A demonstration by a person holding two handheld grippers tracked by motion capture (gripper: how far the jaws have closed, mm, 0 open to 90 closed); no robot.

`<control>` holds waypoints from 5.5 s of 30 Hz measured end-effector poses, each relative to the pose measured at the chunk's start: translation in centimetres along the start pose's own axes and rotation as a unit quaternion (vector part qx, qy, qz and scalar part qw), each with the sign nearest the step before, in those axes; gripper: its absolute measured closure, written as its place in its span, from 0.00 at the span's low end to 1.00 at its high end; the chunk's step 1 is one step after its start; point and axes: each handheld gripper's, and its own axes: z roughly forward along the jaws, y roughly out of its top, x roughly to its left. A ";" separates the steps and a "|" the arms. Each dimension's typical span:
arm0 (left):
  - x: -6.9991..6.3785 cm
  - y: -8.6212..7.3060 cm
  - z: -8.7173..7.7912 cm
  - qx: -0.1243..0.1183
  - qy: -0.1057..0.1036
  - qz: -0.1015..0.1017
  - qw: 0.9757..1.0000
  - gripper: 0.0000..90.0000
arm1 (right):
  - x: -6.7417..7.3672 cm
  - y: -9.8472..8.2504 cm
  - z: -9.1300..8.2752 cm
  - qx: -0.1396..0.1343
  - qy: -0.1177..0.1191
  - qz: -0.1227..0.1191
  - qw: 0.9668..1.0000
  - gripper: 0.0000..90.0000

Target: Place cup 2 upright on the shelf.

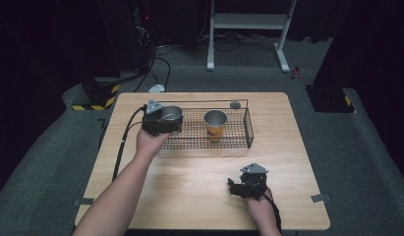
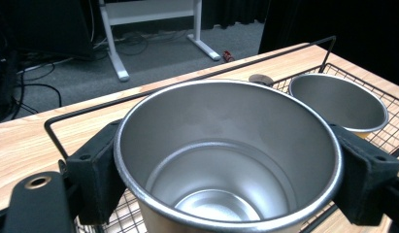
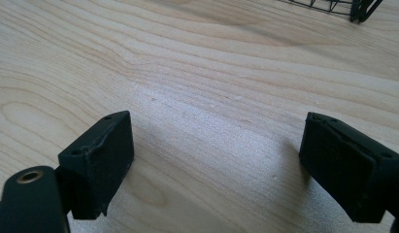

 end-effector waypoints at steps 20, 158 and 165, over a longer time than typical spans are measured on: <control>0.9 0.0 2.6 0.025 0.011 -0.018 0.999 0.17 | 0.0 0.0 0.0 0.000 0.000 0.000 1.000 0.14; -0.1 -1.0 3.6 0.114 0.024 -0.018 0.993 0.00 | 0.0 0.0 0.0 0.000 0.002 0.000 1.000 0.14; -0.6 -0.7 2.7 0.107 0.015 -0.014 0.994 0.01 | 0.0 0.0 0.0 0.000 0.002 0.000 1.000 0.14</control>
